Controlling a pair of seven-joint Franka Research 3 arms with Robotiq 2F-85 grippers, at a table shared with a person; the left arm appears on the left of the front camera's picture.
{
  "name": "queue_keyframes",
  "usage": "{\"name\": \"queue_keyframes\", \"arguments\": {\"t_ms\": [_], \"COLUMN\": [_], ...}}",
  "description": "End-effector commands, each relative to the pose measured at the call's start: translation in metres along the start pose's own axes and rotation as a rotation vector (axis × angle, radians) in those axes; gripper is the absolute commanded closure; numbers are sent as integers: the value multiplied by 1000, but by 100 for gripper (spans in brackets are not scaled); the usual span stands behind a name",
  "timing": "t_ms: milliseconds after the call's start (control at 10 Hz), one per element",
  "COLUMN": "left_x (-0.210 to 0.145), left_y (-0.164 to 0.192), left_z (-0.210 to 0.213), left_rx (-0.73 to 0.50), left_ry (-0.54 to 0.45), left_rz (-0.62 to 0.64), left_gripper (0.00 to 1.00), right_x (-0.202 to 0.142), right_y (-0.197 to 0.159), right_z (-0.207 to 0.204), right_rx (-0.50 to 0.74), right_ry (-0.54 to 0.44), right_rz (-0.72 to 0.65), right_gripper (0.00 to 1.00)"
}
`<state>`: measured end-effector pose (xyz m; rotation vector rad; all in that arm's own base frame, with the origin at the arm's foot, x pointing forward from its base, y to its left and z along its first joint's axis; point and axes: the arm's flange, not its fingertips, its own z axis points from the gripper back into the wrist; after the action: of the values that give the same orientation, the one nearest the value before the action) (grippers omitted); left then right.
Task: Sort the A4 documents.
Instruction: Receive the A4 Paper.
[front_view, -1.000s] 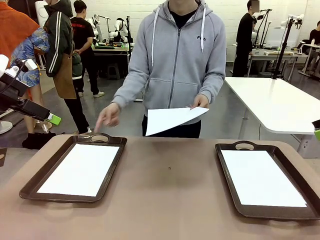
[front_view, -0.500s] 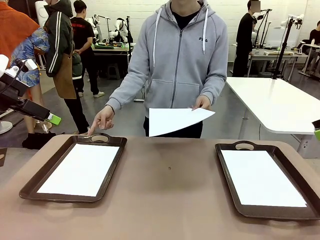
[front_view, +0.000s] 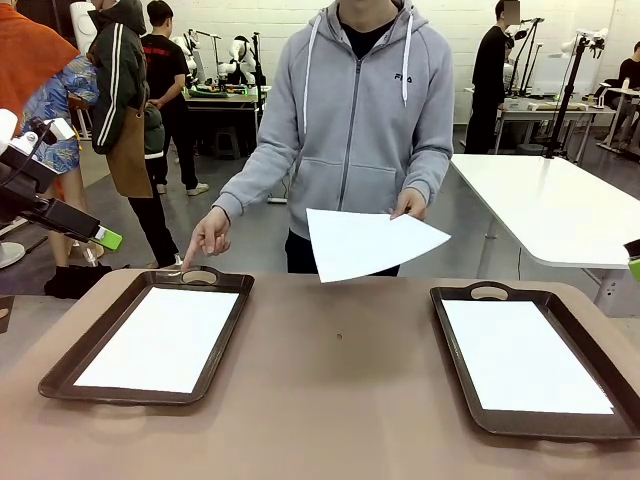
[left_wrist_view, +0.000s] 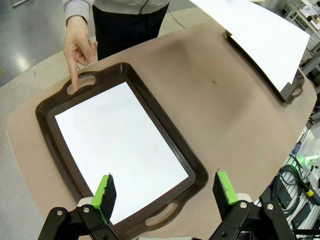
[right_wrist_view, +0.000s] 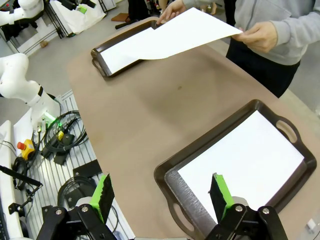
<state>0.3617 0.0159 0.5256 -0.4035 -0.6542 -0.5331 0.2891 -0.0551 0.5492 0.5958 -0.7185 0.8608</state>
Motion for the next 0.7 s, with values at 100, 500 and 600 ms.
{"name": "queue_keyframes", "arguments": {"t_ms": [100,500,600], "left_x": [-1,-1,-1], "left_y": [0,0,0], "left_z": [-2,-2,-2], "left_rx": [7,7,7], "left_ry": [-4,-4,-4], "left_rz": [0,0,0], "left_gripper": [0,0,0], "right_x": [-2,-2,-2], "right_y": [0,0,0], "right_z": [0,0,0], "right_rx": [9,9,9], "right_ry": [5,5,5], "right_rz": [5,5,5], "right_gripper": [0,0,0]}}
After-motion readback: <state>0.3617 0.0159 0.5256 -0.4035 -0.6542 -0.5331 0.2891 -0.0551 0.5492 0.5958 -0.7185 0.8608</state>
